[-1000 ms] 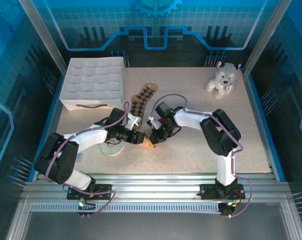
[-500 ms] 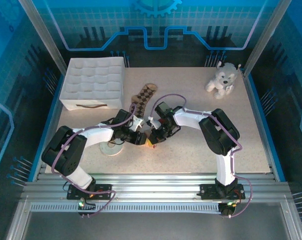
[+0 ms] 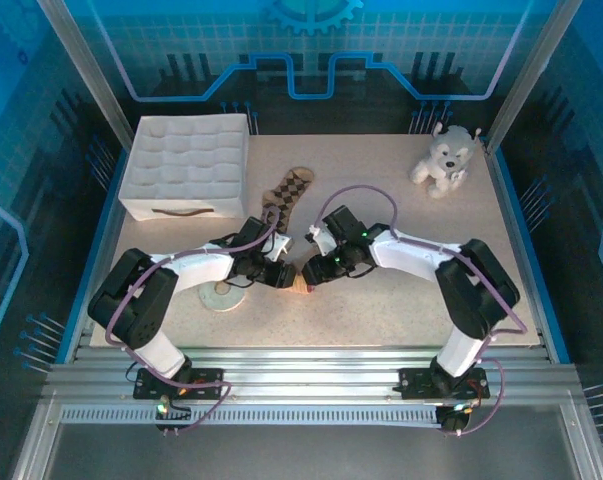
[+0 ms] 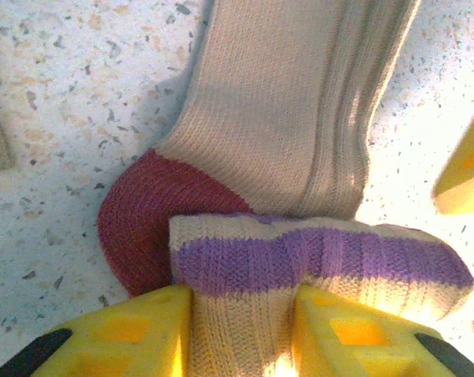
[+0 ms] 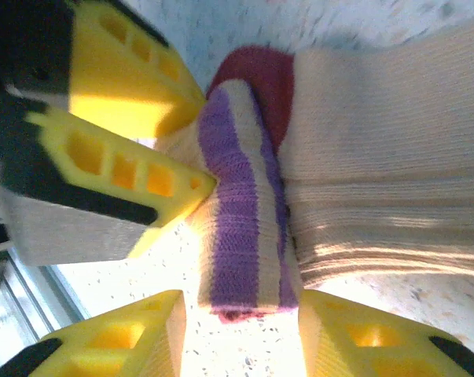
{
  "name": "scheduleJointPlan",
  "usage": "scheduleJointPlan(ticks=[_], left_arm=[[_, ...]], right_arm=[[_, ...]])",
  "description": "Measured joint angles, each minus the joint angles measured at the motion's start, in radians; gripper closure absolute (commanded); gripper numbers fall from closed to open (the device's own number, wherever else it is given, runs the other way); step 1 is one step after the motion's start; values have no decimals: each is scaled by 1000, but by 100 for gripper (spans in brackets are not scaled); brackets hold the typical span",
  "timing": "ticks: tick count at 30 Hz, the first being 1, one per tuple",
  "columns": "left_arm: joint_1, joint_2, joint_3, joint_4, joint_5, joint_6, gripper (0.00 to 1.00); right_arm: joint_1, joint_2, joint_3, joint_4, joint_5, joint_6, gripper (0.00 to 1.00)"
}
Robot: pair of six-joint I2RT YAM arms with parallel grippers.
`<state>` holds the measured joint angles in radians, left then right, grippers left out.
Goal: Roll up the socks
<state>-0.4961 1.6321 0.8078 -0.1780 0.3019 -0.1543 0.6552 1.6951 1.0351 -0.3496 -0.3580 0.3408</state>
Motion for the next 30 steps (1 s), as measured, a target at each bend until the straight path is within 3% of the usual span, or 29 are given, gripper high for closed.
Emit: scheduleJointPlan(ticks=[7,14,30], left_arm=[[-3,26,56,-65,-27,-17,66],[-4,57,109,-115,-37,-31,66],[1,74,130,-138,-39,-32,67]], right_arm=[[8,-98,-70,144,89,72,53],[69,-27,-81,253,134,79,52],[71,-2,-167,359,169,120,53]])
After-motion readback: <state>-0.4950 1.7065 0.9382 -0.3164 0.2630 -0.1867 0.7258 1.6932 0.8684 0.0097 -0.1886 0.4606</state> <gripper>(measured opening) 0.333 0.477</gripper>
